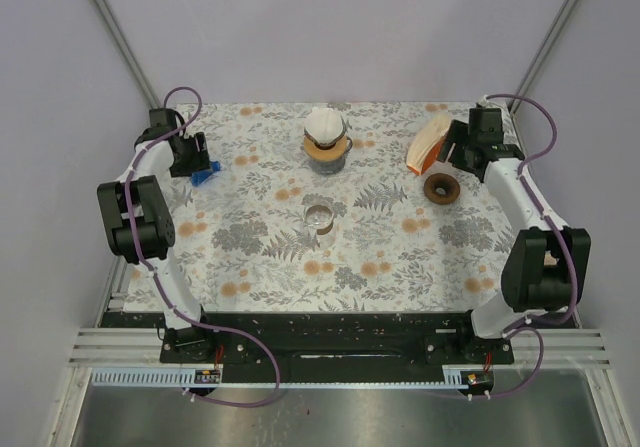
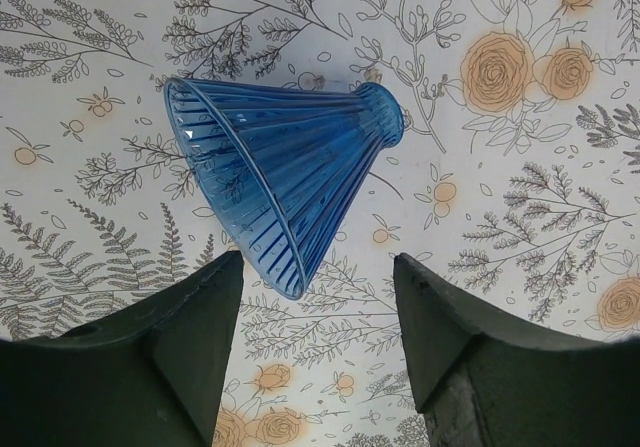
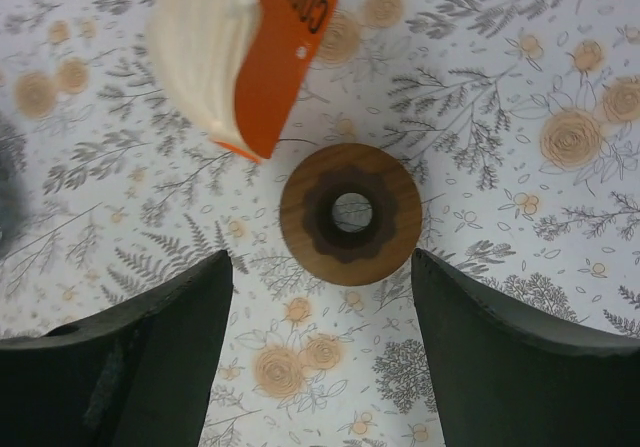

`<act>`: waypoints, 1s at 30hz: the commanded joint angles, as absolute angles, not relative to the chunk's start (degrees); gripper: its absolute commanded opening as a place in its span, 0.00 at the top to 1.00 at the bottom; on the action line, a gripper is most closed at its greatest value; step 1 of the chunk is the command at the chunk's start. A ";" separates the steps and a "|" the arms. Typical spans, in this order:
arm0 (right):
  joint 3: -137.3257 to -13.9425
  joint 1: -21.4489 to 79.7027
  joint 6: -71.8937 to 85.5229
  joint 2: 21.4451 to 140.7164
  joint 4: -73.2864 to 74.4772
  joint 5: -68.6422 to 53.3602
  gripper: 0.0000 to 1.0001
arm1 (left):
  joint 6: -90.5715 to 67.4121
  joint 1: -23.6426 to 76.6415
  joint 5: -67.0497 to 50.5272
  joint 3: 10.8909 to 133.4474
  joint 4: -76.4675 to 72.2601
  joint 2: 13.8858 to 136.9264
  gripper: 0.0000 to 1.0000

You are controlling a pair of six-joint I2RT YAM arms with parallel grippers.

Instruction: Place the coffee filter in the dripper

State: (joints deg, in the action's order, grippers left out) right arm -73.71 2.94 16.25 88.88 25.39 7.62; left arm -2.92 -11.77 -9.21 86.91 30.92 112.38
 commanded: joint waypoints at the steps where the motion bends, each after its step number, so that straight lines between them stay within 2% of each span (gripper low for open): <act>1: -73.30 -1.91 19.77 93.06 23.38 6.60 0.22 | -2.02 -11.69 -10.37 86.14 28.21 107.50 0.35; 11: -75.85 -3.60 18.63 104.76 25.40 5.45 0.25 | -0.79 -11.69 -11.51 81.04 26.81 102.05 0.34; 21: -76.03 -3.78 17.93 109.07 26.37 5.01 0.33 | -0.35 -11.69 -12.30 78.40 26.54 97.74 0.33; 30: -76.64 -4.04 17.23 110.31 27.16 4.74 0.60 | -0.35 -11.78 -13.01 78.14 26.98 96.16 0.33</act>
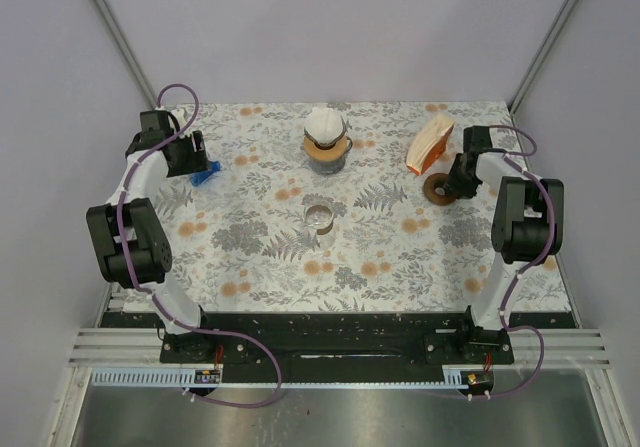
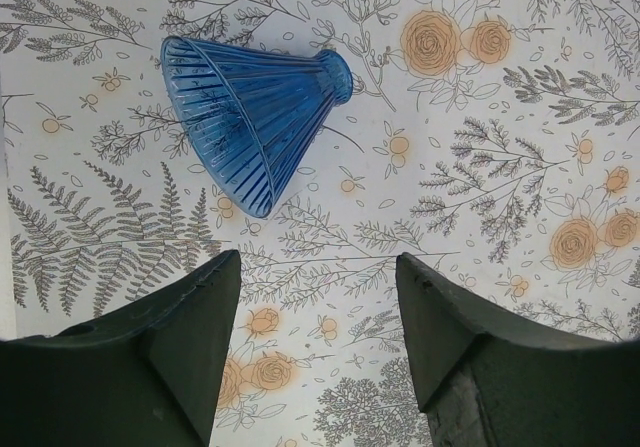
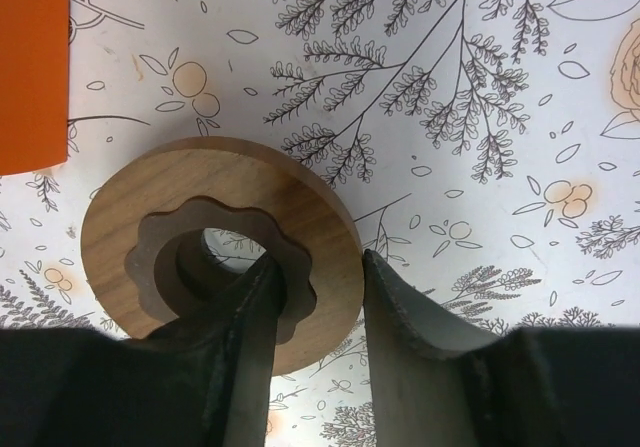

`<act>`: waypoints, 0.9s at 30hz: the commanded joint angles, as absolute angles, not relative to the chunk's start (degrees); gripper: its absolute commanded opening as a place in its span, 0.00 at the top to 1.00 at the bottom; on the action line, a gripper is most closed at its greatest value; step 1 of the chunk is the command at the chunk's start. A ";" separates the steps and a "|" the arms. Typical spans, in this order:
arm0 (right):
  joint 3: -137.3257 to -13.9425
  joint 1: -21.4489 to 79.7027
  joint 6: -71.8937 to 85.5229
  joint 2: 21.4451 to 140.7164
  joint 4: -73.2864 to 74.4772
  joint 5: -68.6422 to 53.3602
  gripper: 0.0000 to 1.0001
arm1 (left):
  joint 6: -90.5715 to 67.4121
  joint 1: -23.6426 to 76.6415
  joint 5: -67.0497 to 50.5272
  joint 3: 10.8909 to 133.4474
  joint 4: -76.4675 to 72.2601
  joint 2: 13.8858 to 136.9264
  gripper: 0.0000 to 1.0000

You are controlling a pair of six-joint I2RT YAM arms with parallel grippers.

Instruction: Place the coffee filter in the dripper

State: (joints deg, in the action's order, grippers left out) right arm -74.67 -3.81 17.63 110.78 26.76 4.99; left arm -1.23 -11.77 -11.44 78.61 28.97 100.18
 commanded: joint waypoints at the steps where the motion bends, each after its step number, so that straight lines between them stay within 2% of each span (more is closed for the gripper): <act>1: -76.64 -4.04 17.14 109.87 27.33 4.75 0.65 | -0.35 -11.78 -13.18 78.05 27.16 95.80 0.33; 4: -76.73 -4.04 16.88 108.29 27.60 5.80 0.78 | -0.35 -11.78 -13.53 77.96 27.25 94.66 0.33; 11: -77.87 -4.04 16.44 101.08 27.16 10.10 0.89 | 0.97 -11.60 -14.41 77.70 27.51 92.64 0.32; 16: -85.41 -3.34 17.49 98.71 29.70 9.32 1.00 | 0.62 -11.78 -15.20 77.34 27.60 92.20 0.32; 23: -95.51 11.31 13.98 98.26 33.92 9.15 1.00 | 0.61 -11.69 -15.99 76.90 27.69 91.76 0.30; 27: -103.60 21.33 7.93 102.29 40.85 1.51 1.00 | 0.53 -11.60 -16.61 76.91 28.30 91.58 0.30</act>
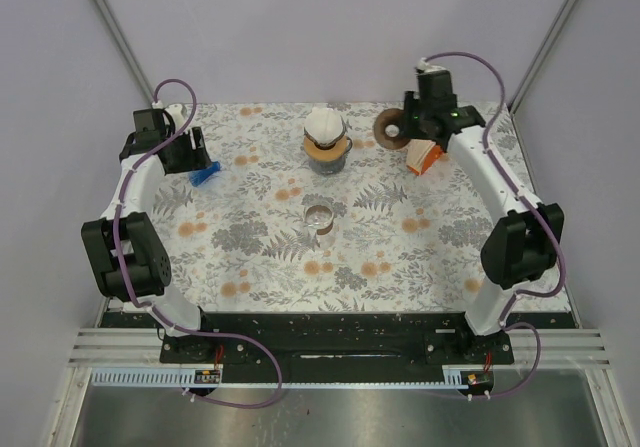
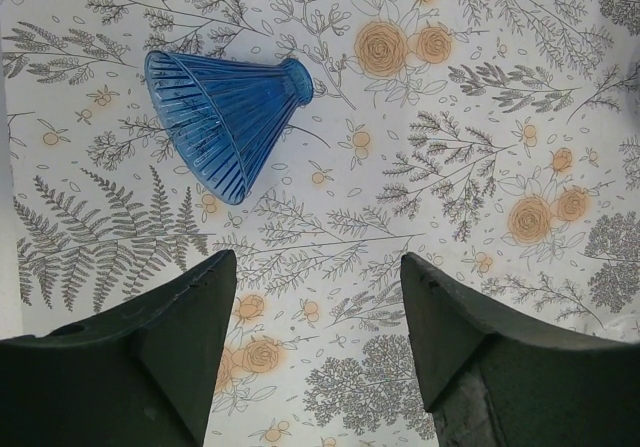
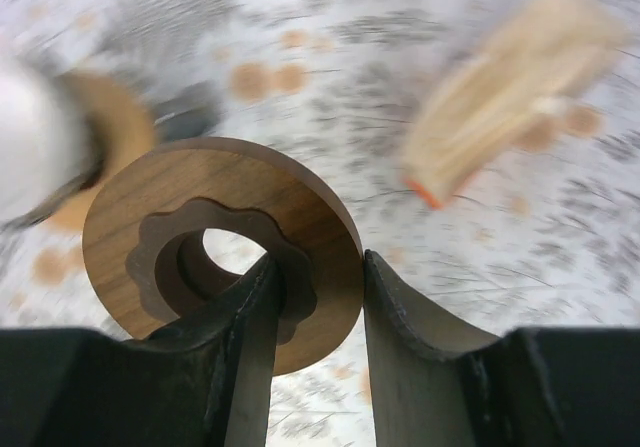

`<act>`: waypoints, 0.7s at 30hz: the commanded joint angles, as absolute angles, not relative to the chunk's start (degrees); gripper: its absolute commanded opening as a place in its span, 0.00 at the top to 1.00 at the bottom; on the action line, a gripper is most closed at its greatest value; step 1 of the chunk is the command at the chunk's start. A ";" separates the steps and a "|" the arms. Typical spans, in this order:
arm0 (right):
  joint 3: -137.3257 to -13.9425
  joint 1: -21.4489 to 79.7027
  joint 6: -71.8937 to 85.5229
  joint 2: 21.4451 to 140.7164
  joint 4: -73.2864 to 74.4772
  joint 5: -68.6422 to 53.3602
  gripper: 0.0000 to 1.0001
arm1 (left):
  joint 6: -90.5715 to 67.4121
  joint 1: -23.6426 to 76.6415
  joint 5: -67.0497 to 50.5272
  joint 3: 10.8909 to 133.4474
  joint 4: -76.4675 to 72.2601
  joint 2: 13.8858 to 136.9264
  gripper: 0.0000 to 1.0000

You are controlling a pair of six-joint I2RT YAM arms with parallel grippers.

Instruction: Place the coffee filter in the dripper

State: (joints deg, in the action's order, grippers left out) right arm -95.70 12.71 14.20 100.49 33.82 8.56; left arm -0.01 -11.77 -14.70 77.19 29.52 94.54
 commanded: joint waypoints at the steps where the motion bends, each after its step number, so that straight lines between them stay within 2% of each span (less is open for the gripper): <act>1: -105.71 23.97 5.56 103.52 43.13 0.10 1.00 | 0.61 -11.69 -16.52 76.82 28.39 91.58 0.29; 5: -109.86 31.01 -1.74 105.73 49.91 -9.99 1.00 | 0.97 -11.69 -16.17 76.64 28.48 91.23 0.29; 10: -109.69 34.80 -5.97 105.99 55.19 -14.06 1.00 | 0.88 -11.78 -16.26 76.46 28.56 91.49 0.29; 15: -109.51 39.02 -7.91 108.80 58.27 -8.89 1.00 | 0.53 -11.69 -16.79 76.82 28.48 91.85 0.29; 21: -109.86 41.74 -6.94 110.48 54.85 -4.14 0.97 | 0.44 -11.69 -16.79 76.82 28.56 91.84 0.28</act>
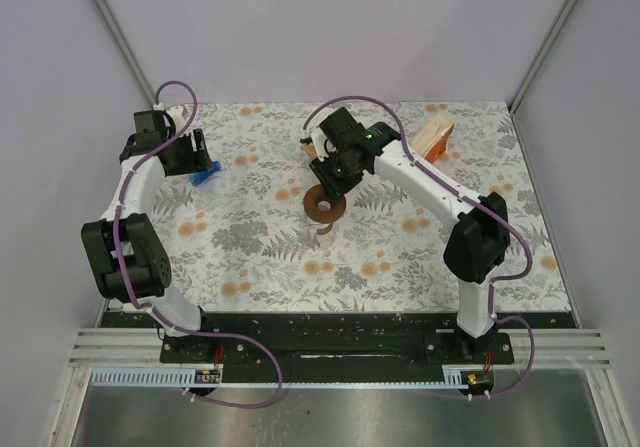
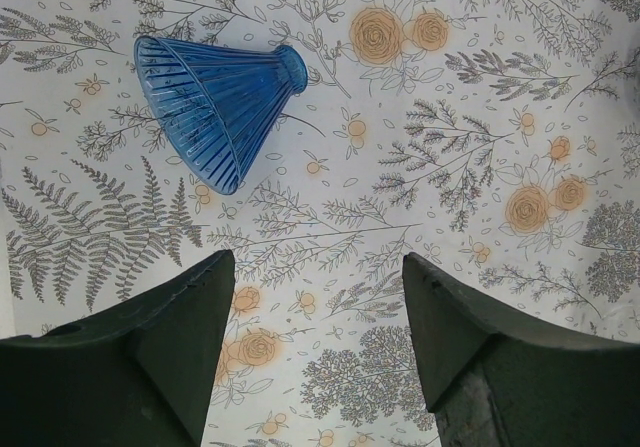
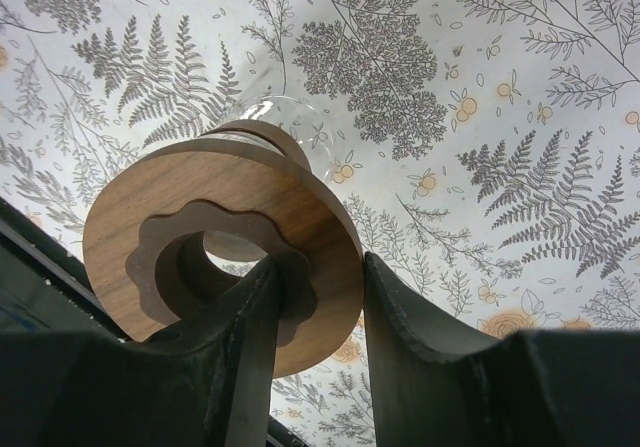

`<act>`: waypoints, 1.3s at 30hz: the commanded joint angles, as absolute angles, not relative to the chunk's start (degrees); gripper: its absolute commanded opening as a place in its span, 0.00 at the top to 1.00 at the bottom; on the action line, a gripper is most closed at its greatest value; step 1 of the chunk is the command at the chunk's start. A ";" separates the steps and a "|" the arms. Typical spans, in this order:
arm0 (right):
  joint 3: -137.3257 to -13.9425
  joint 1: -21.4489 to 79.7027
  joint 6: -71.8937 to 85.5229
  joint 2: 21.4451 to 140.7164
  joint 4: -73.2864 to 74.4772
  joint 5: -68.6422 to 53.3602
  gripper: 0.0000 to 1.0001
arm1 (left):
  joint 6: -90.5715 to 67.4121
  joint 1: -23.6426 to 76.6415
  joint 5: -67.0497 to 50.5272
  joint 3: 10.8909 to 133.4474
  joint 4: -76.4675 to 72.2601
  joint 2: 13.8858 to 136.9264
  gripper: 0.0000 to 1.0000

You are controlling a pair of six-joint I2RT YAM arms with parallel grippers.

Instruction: Place the coffee filter in the dripper

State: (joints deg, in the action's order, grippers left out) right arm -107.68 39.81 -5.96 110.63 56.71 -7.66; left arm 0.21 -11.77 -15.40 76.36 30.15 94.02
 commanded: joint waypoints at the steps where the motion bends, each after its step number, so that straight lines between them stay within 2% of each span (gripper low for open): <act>1: -109.86 42.36 -7.12 110.57 54.41 -3.35 0.96 | 0.44 -11.69 -16.87 76.82 28.65 91.76 0.28; 16: -111.71 44.38 -9.23 115.40 55.98 1.41 0.77 | 0.35 -11.78 -17.23 77.08 28.74 92.46 0.28; 21: -111.88 44.65 -9.58 115.31 56.69 0.35 0.55 | 0.53 -11.60 -17.05 76.91 28.74 92.55 0.28; 23: -112.23 44.74 -9.67 114.96 56.86 0.18 0.51 | 0.53 -11.69 -17.05 77.08 28.74 92.64 0.28; 33: -113.20 44.74 -10.63 114.17 57.30 -7.47 0.48 | 0.88 -11.51 -16.79 76.82 28.83 93.52 0.28; 39: -114.87 44.74 -10.90 114.00 58.62 -2.03 0.42 | 1.49 -10.90 -14.60 77.52 28.74 94.74 0.27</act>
State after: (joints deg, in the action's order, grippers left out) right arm -110.93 44.07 -9.69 115.11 57.14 -5.08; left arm 0.23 -11.57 -15.84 76.36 30.28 94.08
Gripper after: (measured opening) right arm 0.560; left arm 0.723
